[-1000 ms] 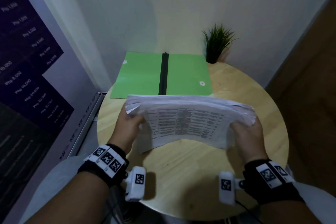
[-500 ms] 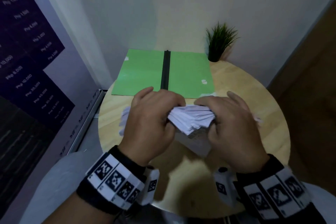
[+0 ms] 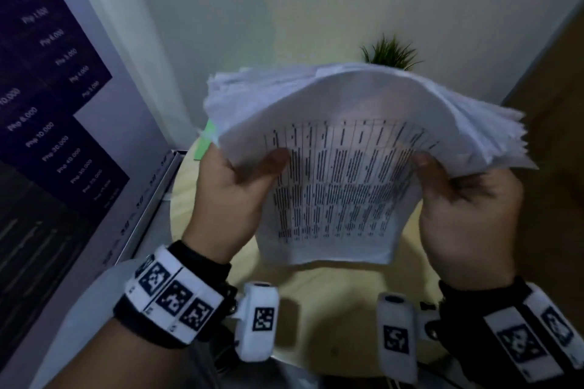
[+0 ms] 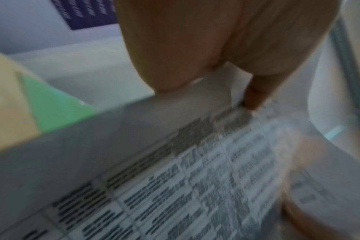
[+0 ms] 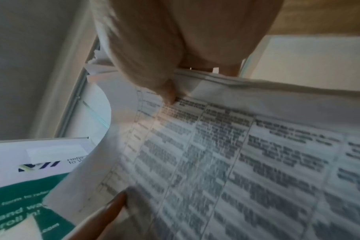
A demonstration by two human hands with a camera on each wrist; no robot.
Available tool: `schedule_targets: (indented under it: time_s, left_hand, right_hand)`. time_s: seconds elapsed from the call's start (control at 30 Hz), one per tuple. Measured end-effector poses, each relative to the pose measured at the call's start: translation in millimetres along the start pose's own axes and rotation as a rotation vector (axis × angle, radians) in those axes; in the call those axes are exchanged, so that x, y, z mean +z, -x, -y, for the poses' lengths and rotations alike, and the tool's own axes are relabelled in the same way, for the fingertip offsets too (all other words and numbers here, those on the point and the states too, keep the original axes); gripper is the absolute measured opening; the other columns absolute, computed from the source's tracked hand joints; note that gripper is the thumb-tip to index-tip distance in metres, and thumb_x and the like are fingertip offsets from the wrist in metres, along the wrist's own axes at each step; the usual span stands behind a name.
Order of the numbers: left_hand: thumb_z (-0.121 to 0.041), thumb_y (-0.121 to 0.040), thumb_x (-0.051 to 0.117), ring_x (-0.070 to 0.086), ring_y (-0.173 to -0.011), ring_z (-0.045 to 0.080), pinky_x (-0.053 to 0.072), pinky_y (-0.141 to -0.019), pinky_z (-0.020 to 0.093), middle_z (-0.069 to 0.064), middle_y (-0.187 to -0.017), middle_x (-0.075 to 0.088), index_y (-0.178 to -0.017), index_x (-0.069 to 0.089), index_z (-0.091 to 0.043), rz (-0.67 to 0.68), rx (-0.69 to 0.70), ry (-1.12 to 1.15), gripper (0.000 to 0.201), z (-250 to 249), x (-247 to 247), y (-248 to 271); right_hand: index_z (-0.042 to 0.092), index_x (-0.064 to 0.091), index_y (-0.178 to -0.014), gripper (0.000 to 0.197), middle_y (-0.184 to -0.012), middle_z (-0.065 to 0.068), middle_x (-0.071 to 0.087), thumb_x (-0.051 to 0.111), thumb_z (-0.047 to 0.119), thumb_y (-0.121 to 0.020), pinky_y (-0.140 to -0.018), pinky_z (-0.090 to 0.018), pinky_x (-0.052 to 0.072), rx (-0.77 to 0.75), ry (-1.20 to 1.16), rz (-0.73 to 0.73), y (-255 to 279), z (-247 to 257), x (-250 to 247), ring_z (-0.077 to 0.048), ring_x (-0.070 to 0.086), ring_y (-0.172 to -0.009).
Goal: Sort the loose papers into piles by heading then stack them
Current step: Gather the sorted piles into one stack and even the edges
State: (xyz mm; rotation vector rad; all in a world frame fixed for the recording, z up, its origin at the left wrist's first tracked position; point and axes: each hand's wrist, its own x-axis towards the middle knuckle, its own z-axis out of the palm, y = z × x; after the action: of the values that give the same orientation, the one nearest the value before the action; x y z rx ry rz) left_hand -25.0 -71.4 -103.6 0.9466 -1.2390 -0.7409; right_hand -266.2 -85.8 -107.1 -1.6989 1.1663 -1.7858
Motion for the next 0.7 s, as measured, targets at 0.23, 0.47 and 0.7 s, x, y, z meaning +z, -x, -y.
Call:
schedule_targets:
  time_s: [0.23, 0.47, 0.7]
  left_hand:
    - [-0.007, -0.080, 0.073, 0.068, -0.109, 0.005, 0.052, -0.092, 0.019, -0.005, -0.111, 0.073, -0.127, 0.050, 0.019, -0.023, -0.030, 0.018, 0.058, 17, -3, 7]
    - [-0.004, -0.095, 0.057, 0.062, -0.123, 0.012, 0.047, -0.107, 0.030, -0.006, -0.124, 0.069, -0.128, 0.056, -0.019, 0.042, -0.158, -0.043, 0.036, 50, -4, 18]
    - [0.024, -0.094, 0.042, 0.055, -0.129, 0.011, 0.040, -0.108, 0.022, 0.007, -0.133, 0.059, -0.136, 0.047, 0.002, -0.038, 0.124, -0.152, 0.048, 17, 16, 11]
  right_hand:
    - [0.017, 0.051, -0.127, 0.054, -0.117, 0.015, 0.066, 0.057, -0.021, -0.090, -0.093, -0.015, 0.049, 0.171, -0.188, -0.022, 13, -6, 12, 0.002, 0.064, -0.112]
    - [0.000, 0.066, -0.111, 0.019, -0.102, 0.006, 0.077, 0.068, 0.008, -0.094, -0.089, -0.025, 0.050, 0.428, -0.107, 0.055, 49, -66, 25, -0.001, 0.068, -0.102]
    - [0.007, 0.066, -0.108, 0.017, -0.085, 0.028, 0.059, 0.053, 0.016, -0.101, -0.083, -0.028, 0.047, 0.241, -0.014, 0.047, 38, -27, 36, 0.002, 0.058, -0.085]
